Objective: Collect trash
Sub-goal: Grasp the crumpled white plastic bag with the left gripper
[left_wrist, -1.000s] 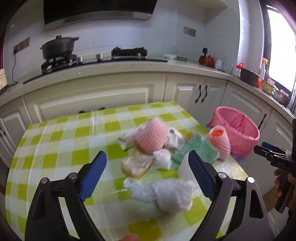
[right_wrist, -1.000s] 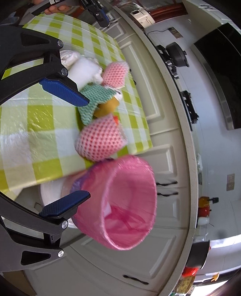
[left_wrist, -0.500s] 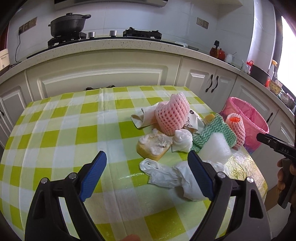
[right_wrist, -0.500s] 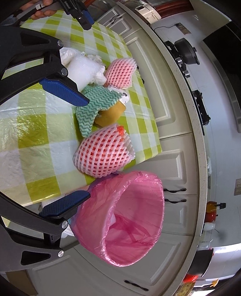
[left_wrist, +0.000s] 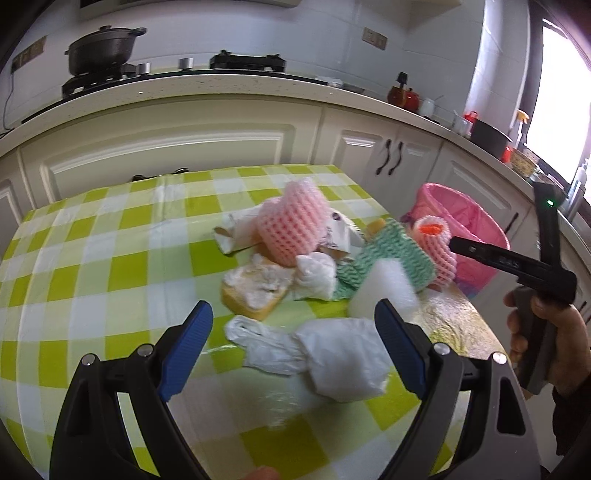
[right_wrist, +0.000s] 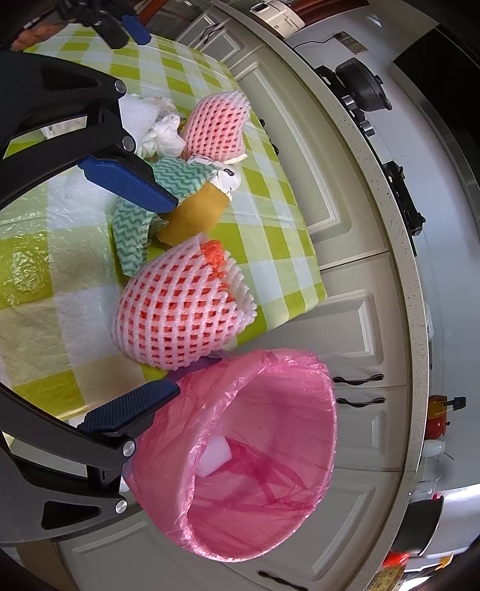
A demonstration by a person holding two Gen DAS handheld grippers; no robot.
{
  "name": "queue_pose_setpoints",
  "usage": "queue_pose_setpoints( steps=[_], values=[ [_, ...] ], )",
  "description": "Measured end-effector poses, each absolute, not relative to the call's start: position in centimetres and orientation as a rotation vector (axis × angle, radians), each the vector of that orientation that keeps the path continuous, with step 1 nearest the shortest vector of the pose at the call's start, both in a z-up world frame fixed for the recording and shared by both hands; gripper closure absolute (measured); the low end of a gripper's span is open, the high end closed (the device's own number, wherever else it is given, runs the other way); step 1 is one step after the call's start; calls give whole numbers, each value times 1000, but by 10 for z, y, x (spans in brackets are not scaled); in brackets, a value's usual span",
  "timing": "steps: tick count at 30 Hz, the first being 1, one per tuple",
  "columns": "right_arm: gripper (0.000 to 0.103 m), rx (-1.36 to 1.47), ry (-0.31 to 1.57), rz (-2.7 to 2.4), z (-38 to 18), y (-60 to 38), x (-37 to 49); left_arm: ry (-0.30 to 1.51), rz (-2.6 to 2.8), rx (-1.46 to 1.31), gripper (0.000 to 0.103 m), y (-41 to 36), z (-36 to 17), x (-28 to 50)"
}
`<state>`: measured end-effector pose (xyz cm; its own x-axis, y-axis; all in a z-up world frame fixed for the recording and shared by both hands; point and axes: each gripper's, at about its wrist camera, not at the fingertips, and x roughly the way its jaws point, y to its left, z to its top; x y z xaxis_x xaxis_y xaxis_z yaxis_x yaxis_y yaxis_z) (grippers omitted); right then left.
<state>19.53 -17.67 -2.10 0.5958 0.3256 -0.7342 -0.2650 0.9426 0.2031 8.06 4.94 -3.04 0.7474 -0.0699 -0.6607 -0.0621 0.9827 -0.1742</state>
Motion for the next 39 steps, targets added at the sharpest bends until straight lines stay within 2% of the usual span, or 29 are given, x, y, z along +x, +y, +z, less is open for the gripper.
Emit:
queue_pose_setpoints(
  steps=[18,19,20,23,39],
  values=[
    [16,28,906,447,-23,-184,182,914,-67,-192,20,4,-76,105],
    [16,21,907,453,-23,-183,180,923,-65,-191,25,3,-79,106],
    [16,16,908,459,-24,-182,179,936,-68,-190,46,2,-82,107],
    [16,12,912,466,-24,-182,179,939,-69,-175,55,3,-79,105],
    [16,-31,890,614,-4,-107,129,850,98,-131,58,53,-23,72]
  ],
)
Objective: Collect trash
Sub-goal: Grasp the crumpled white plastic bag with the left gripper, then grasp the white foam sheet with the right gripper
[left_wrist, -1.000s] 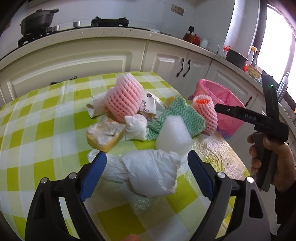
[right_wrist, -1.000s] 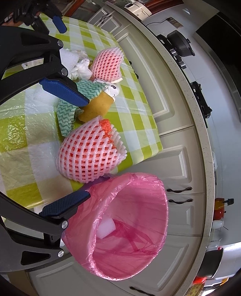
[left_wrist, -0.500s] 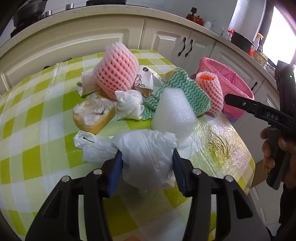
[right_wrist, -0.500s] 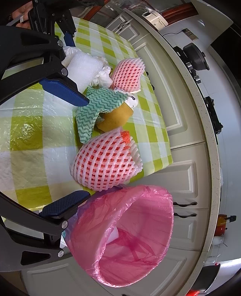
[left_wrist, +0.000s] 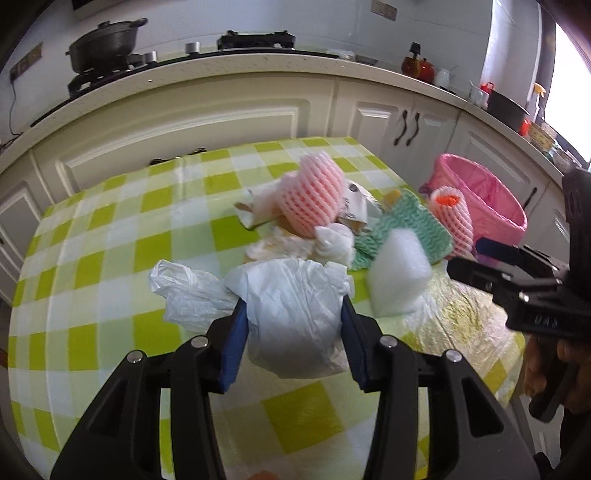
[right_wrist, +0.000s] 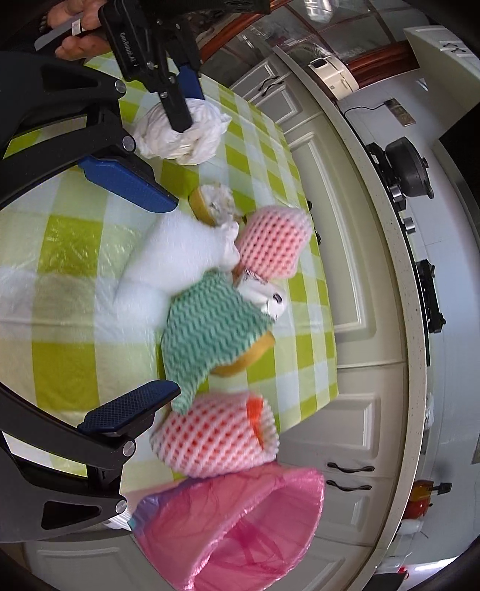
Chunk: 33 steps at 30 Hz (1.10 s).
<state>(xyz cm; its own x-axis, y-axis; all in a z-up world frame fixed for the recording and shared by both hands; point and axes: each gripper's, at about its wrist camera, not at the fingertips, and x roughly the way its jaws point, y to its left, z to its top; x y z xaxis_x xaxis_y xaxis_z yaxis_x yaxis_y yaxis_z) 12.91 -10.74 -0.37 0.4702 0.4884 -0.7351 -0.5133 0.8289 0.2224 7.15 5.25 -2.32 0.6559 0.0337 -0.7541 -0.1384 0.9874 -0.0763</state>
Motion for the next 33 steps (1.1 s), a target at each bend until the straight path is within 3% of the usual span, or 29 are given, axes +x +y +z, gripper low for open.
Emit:
queue_pose_setpoints(
  steps=[6,9,12,14,16,33],
  values=[
    [17,-78,890,594,-10,-72,120,827,121,-167,58,76,-21,66],
    [23,-111,893,584,-17,-56,118,822,128,-183,58,84,-22,64],
    [37,-129,904,576,-25,-47,120,821,130,-191,58,89,-24,62],
    [56,-120,918,574,-29,-45,124,819,130,-194,58,91,-25,62],
    [63,-118,924,573,-31,-45,125,816,131,-199,58,92,-25,60],
    [68,-9,835,641,24,-108,101,771,108,-136,58,59,5,62]
  ],
)
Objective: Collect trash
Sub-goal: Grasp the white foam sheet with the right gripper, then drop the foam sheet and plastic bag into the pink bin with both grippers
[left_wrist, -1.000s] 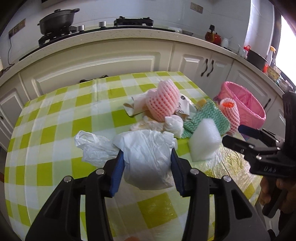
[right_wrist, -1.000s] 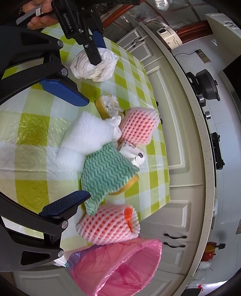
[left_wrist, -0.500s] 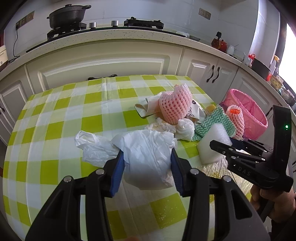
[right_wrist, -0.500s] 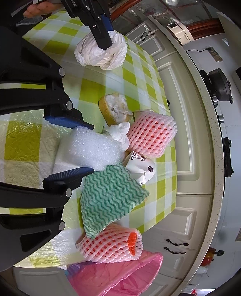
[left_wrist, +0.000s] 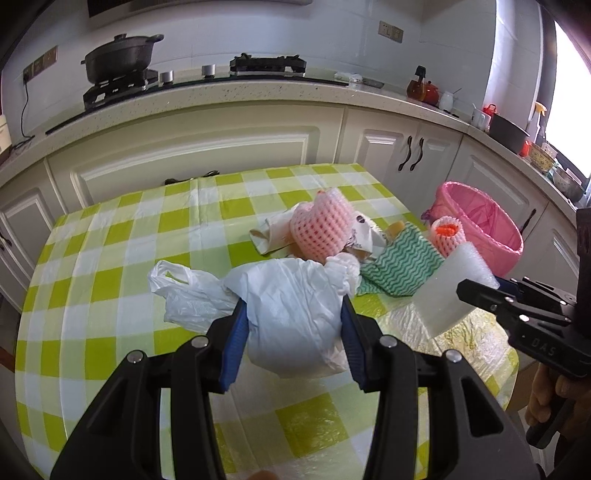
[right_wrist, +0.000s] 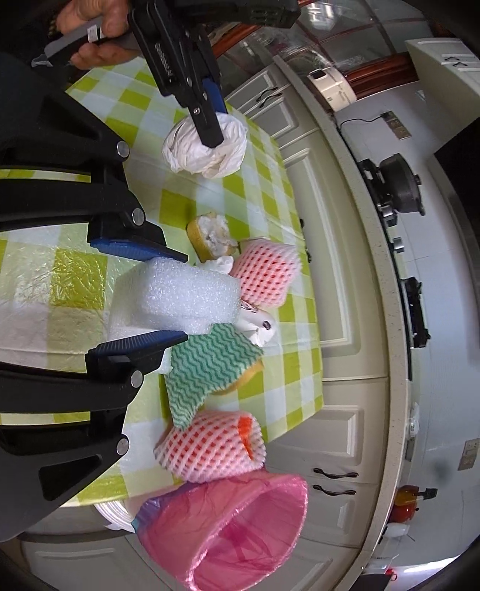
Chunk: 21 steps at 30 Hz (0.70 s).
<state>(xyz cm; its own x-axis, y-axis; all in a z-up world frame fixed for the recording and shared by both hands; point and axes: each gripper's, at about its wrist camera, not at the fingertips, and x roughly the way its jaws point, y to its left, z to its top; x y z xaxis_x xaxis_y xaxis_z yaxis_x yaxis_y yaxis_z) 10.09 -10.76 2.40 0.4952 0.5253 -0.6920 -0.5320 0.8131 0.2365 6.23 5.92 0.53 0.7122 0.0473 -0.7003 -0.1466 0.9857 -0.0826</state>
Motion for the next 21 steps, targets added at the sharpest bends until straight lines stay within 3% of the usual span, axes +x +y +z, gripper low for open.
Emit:
queue_pose_setpoints(
  steps=[21],
  values=[
    [68,100,620,395,97,-270,183,568,-190,-34,58,-81,94,173]
  ],
)
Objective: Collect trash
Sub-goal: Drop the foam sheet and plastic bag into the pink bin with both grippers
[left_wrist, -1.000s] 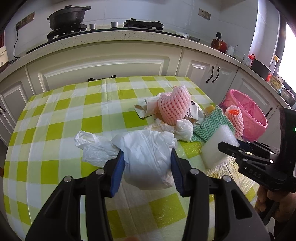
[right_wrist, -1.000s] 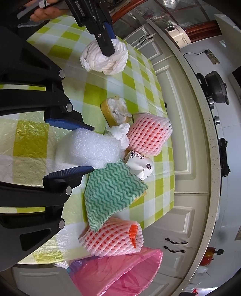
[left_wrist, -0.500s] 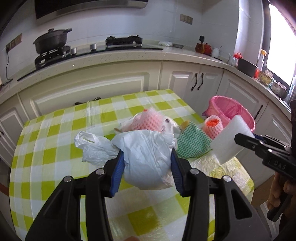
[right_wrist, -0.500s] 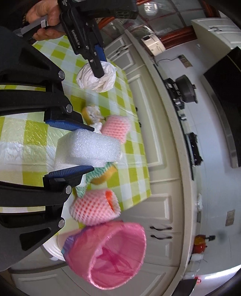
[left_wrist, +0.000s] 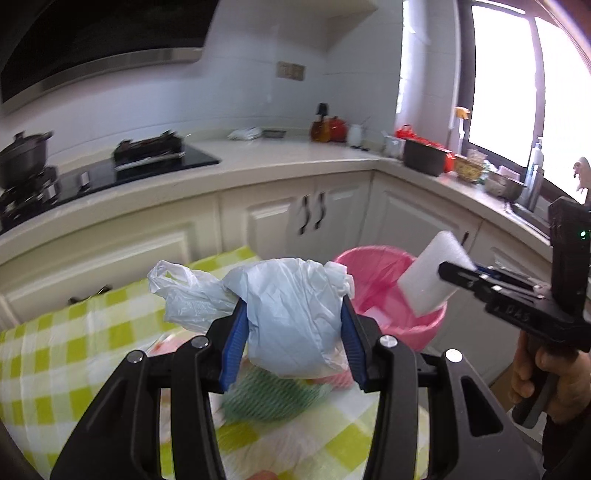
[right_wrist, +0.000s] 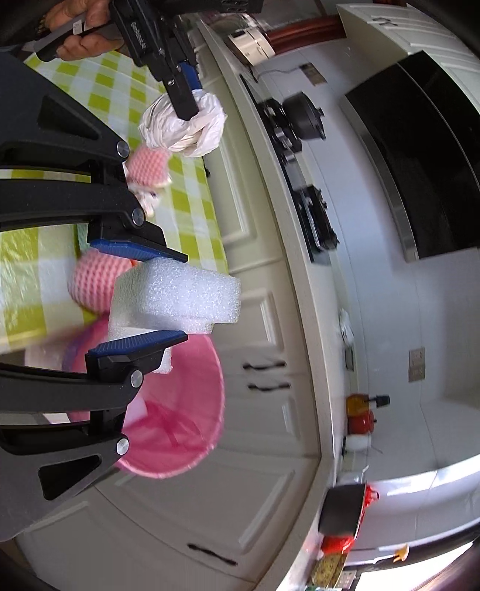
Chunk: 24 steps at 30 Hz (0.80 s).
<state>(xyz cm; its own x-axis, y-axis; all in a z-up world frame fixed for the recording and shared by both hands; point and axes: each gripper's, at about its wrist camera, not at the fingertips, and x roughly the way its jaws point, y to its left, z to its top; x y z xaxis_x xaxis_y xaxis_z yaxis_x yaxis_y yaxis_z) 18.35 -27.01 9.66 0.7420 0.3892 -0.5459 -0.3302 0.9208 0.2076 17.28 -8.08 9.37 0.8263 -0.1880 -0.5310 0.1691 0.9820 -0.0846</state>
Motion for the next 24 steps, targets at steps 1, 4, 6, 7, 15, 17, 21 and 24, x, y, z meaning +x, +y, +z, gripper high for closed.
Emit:
queue_pose_setpoints(
  steps=[1,4,6,7,15,17,21,24],
  values=[
    [68,102,621,386,97,-277,190,562,-215,-38,58,-91,97,183],
    [67,91,612,362,94,-294,204,549,-277,-60,58,-116,102,207],
    [67,88,614,354,91,-304,214,560,-301,-75,58,-130,102,221],
    [67,84,617,346,90,-308,219,563,-321,-81,58,-139,101,230],
    [67,87,645,319,79,-338,246,599,-396,-128,56,-179,90,274],
    [67,89,654,321,75,-342,251,612,-411,-139,55,-186,86,284],
    [66,84,669,311,69,-345,256,634,-421,-173,52,-194,76,298],
    [64,81,685,304,62,-347,260,649,-420,-184,27,-197,70,306]
  ],
)
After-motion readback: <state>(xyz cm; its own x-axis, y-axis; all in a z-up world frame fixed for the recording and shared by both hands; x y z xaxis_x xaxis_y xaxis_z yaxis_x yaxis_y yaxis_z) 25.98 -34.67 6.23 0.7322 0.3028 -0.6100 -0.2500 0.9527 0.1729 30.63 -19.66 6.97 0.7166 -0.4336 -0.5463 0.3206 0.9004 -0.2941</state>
